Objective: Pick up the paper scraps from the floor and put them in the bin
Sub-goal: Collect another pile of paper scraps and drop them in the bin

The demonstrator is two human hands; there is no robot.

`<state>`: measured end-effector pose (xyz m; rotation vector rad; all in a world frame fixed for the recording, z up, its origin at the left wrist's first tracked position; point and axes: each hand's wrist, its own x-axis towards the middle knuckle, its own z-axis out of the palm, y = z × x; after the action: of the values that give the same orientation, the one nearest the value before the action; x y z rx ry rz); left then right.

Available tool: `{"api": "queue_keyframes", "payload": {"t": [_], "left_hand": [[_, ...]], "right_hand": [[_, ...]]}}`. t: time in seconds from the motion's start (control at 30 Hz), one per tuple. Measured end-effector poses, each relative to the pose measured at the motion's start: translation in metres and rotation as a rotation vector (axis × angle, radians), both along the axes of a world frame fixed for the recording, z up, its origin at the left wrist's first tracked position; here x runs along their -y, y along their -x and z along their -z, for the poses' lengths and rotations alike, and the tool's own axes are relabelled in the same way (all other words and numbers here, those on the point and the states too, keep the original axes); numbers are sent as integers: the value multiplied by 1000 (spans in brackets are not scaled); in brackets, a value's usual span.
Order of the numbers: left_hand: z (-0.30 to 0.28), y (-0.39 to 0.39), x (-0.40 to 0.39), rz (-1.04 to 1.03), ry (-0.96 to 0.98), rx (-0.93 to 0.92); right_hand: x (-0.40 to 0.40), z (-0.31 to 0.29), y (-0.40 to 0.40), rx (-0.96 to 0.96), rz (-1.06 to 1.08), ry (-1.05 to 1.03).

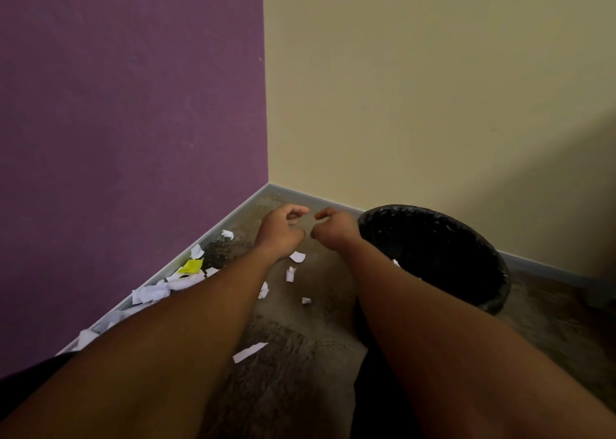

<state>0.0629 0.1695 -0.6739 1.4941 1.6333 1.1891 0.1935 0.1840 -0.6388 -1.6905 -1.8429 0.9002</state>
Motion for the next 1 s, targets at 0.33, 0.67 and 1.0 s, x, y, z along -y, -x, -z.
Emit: {"api": "queue_keyframes", "payload": {"t": [0.33, 0.67, 1.0], "left_hand": [[66, 104, 35, -210, 118, -8], [137, 190, 93, -326, 364, -45], [190, 229, 166, 138, 896, -522]], "right_hand": [[18, 71, 105, 81, -47, 85], [54, 149, 167, 226, -222, 146], [80, 224, 174, 505, -333, 312]]}}
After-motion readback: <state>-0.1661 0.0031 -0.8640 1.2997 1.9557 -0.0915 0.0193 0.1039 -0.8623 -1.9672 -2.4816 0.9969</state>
